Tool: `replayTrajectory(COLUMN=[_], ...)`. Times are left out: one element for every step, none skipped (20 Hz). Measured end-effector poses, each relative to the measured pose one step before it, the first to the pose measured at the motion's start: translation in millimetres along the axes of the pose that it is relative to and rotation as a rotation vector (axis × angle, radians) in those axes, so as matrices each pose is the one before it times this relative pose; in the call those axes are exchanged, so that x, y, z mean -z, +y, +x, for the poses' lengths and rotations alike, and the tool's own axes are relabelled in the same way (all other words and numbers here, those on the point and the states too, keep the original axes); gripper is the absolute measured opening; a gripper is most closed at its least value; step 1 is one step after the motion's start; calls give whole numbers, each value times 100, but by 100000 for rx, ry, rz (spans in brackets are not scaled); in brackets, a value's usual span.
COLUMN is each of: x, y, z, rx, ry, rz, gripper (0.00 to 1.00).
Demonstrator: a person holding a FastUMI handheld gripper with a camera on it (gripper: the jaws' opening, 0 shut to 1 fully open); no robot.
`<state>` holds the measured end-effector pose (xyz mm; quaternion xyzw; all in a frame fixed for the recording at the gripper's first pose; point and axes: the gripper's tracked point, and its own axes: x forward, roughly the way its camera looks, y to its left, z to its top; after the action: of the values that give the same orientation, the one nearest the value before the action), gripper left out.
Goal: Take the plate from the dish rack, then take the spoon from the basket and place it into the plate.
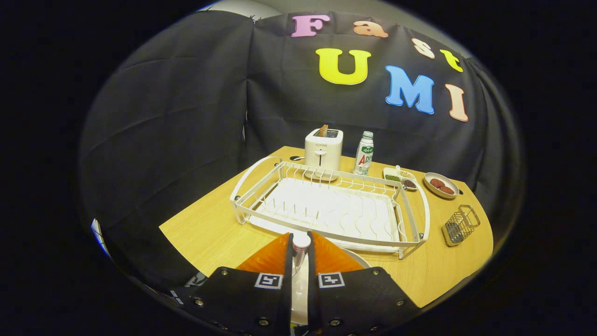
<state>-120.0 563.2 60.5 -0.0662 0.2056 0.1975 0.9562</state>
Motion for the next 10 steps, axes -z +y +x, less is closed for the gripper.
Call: replayTrajectory(x=[-244, -470, -355, -269, -306, -45, -17, -48, -196, -123], y=[-211, -301, -359, -240, -225, -246, -397, -249, -358, -228], z=[-72, 22, -35, -11, 18, 98, 33, 104, 74, 86], rx=[311, 728, 471, 222, 198, 358, 604, 635, 740, 511], ry=[-734, -1013, -540, -797, -606, -64, 70, -92, -45, -181], rz=[238, -91, 50, 214, 146, 199, 240, 150, 87, 192], gripper=[14, 17, 26, 26, 26, 26, 26, 26, 26, 26])
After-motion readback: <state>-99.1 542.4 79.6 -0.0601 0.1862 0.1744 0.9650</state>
